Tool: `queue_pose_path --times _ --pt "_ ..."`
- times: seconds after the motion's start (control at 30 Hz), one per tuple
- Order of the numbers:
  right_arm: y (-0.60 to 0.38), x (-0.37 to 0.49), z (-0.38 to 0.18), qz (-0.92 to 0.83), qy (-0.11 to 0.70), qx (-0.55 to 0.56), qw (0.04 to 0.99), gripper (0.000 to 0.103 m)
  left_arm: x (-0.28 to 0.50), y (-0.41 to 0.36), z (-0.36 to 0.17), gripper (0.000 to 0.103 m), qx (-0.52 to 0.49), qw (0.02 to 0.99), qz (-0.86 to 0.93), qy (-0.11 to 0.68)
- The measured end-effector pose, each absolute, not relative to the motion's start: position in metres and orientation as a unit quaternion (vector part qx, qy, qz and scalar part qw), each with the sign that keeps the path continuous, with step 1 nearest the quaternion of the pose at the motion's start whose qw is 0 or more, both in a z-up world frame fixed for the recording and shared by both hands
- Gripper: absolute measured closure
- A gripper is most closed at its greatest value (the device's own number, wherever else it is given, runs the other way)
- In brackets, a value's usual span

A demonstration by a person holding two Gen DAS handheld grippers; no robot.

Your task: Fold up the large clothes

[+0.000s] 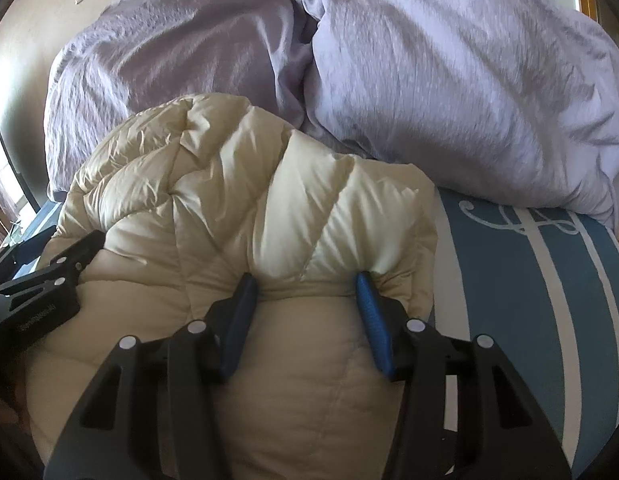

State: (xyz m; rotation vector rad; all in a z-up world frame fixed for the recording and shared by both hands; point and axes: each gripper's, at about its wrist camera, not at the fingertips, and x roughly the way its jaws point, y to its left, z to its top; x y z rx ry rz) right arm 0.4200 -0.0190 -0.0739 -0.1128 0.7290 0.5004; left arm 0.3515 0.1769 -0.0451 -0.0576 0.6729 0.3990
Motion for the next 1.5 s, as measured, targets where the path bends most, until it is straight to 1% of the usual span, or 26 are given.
queue_pose_path --times 0.8,0.93,1.0,1.07,1.1,1.2,1.27,1.37,1.5 --pt "-0.021 0.435 -0.081 0.246 0.370 -0.024 0.895 0.049 0.366 0.184 -0.054 0.011 -0.034 0.917 0.195 0.347" --pt "-0.022 0.434 -0.078 0.246 0.372 -0.022 0.895 0.047 0.363 0.189 -0.052 0.009 -0.040 0.915 0.198 0.349" --pt "-0.026 0.429 -0.072 0.245 0.372 -0.021 0.895 0.041 0.355 0.191 -0.050 0.008 -0.047 0.915 0.198 0.348" --pt "-0.031 0.419 -0.066 0.237 0.365 -0.019 0.900 0.017 0.344 0.191 -0.047 0.008 -0.053 0.917 0.196 0.344" --pt "-0.034 0.413 -0.063 0.230 0.360 -0.019 0.904 0.016 0.337 0.190 -0.045 0.007 -0.052 0.917 0.197 0.343" --pt "-0.045 0.395 -0.057 0.230 0.356 -0.017 0.906 0.015 0.317 0.184 -0.037 0.005 -0.042 0.918 0.200 0.340" --pt "-0.054 0.382 -0.052 0.229 0.354 -0.009 0.907 0.008 0.303 0.178 -0.031 0.004 -0.034 0.920 0.201 0.335" --pt "-0.070 0.358 -0.043 0.225 0.342 -0.001 0.912 0.002 0.281 0.168 -0.025 0.001 -0.027 0.921 0.200 0.333" --pt "-0.085 0.325 -0.037 0.226 0.345 -0.005 0.911 0.002 0.249 0.151 -0.019 0.001 -0.035 0.922 0.186 0.337"
